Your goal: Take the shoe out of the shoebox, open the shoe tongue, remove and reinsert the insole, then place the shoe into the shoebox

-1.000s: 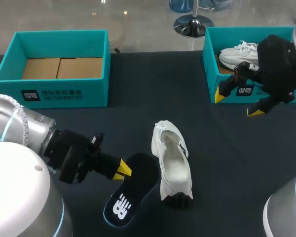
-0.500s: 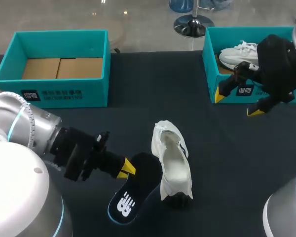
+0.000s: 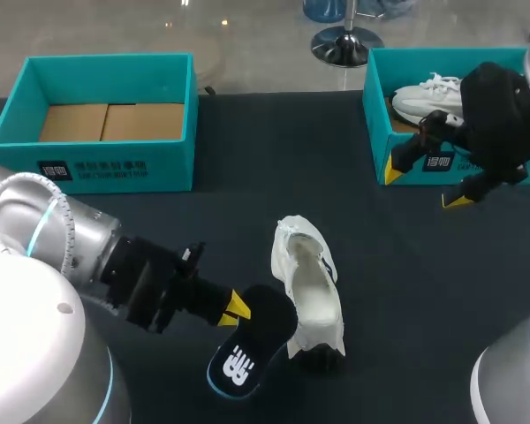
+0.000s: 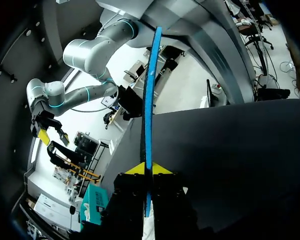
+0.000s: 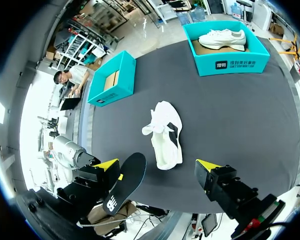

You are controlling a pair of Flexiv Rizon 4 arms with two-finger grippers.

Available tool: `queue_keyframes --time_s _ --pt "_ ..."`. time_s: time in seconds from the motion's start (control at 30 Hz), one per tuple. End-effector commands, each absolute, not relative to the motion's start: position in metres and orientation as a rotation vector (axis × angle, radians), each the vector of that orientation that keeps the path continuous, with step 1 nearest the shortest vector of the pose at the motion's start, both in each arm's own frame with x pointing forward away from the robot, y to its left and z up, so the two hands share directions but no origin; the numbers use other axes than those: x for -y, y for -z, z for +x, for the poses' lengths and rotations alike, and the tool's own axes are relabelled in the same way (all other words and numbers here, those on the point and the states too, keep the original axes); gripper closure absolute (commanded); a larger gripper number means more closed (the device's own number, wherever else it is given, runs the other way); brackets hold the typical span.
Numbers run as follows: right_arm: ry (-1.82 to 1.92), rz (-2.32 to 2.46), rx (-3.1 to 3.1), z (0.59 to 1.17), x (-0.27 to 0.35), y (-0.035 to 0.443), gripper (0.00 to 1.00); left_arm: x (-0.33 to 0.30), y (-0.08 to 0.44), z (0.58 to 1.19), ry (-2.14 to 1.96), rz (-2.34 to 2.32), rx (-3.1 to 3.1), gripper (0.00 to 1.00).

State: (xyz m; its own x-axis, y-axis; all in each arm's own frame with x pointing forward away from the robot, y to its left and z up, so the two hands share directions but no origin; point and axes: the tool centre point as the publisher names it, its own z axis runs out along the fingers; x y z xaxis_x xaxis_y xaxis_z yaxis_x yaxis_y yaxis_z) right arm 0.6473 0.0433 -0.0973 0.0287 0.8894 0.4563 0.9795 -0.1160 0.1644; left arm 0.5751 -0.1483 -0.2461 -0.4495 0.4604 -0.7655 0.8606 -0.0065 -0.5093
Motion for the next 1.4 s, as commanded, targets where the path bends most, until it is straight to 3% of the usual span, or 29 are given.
queue_keyframes --time_s 0.03,0.63,1.4 --pt "0.671 -2.102 1.947 0.651 -0.045 0.097 0.00 0.174 0.256 0.583 1.453 1.373 -1.903 1.00" --pt "0.671 -2.102 1.947 0.651 -0.045 0.097 0.00 0.210 0.283 0.594 1.413 1.292 -1.884 1.00" --pt "0.671 -2.102 1.947 0.651 -0.045 0.097 0.00 0.207 0.301 0.609 1.493 1.183 -1.949 1.00"
